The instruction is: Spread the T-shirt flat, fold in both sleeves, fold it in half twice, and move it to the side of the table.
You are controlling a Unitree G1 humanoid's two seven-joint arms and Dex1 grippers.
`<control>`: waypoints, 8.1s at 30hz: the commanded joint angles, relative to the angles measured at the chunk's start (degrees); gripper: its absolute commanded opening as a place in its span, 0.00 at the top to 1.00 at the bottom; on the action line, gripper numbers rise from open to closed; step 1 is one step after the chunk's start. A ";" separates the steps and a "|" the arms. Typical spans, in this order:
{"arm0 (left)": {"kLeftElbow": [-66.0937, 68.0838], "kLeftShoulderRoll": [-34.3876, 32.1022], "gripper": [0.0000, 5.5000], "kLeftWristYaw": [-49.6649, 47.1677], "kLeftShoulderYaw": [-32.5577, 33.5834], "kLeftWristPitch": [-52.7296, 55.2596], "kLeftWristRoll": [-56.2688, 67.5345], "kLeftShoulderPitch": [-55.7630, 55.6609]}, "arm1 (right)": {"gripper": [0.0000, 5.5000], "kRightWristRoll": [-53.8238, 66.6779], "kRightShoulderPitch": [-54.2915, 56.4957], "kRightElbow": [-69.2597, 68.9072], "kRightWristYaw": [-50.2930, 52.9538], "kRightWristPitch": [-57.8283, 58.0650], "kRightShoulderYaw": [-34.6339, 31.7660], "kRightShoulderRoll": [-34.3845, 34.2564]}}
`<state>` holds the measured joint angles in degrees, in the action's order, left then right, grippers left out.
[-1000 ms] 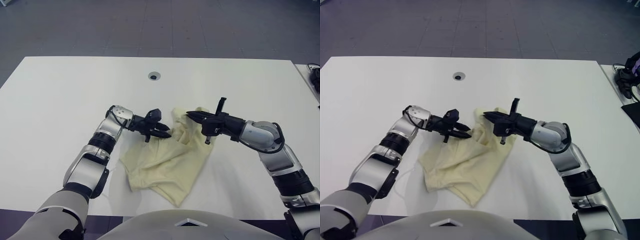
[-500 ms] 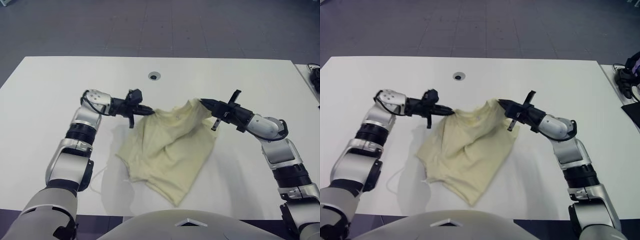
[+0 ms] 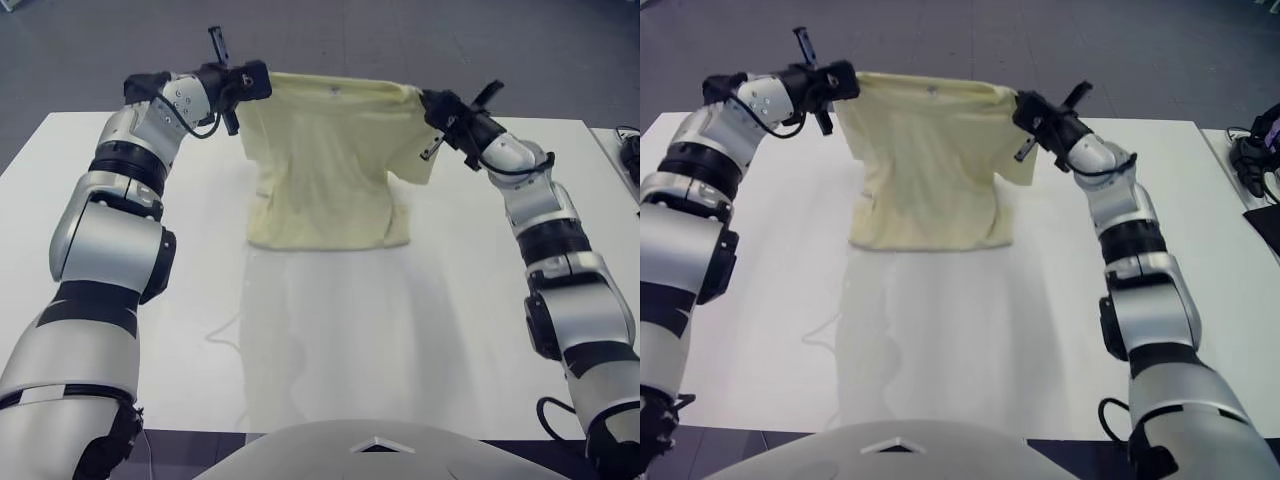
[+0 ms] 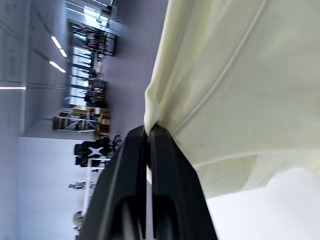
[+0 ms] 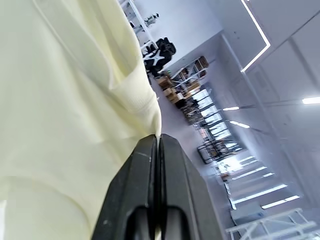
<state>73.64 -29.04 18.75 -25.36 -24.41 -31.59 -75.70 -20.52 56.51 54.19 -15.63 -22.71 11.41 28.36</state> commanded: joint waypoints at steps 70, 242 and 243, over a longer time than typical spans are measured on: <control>-95.47 -27.84 0.08 35.90 7.26 19.58 25.25 77.64 | 0.10 7.56 -18.50 -14.36 -19.58 14.10 11.87 1.11; -104.65 1.10 0.10 9.18 37.79 61.14 46.75 99.02 | 0.19 44.72 -90.27 -88.13 -4.68 52.33 -31.89 -6.14; -104.13 1.29 0.14 8.94 37.45 61.24 46.69 98.73 | 0.22 44.45 -90.22 -87.18 -4.98 52.15 -31.45 -6.08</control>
<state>-31.15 -28.07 28.34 12.84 35.83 14.94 23.69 24.10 -33.26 -34.08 -20.10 29.21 -20.62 22.39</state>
